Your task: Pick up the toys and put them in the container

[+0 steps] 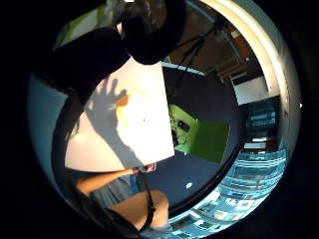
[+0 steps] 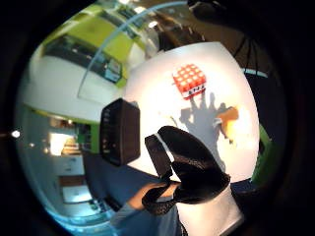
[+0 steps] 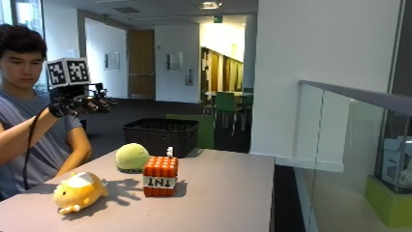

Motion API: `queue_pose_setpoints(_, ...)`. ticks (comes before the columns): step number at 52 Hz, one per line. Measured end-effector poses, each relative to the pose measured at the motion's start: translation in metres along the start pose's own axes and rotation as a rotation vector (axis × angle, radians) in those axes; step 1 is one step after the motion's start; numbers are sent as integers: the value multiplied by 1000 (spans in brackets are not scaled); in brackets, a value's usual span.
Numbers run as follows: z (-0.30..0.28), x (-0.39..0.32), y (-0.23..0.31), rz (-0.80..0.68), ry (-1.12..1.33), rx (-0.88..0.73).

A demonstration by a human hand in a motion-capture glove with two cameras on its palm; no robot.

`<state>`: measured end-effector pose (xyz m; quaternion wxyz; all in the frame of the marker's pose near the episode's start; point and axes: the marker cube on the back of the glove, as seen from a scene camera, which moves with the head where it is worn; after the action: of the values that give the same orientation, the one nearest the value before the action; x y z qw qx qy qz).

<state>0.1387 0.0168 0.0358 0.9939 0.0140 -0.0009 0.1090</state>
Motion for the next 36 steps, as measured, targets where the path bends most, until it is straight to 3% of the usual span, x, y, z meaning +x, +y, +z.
queue_pose_setpoints(3,14,14,2,-83,-4,-6)
queue_pose_setpoints(36,190,86,10,7,3,-220)
